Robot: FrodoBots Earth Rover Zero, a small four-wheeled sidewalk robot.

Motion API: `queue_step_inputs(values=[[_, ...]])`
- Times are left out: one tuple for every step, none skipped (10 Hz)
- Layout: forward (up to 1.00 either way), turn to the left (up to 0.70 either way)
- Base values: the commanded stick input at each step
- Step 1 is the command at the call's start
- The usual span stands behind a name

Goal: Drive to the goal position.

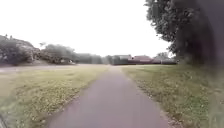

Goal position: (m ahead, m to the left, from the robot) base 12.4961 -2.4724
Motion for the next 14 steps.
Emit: queue_step_inputs(values=[[1.00,0.00],[1.00,0.00],[1.00,0.00],[1.00,0.00],[1.00,0.00],[1.00,0.00],[1.00,0.00],[1.00,0.00],[1.00,0.00],[1.00,0.00],[1.00,0.00],[1.00,0.00],[1.00,0.00],[1.00,0.00]])
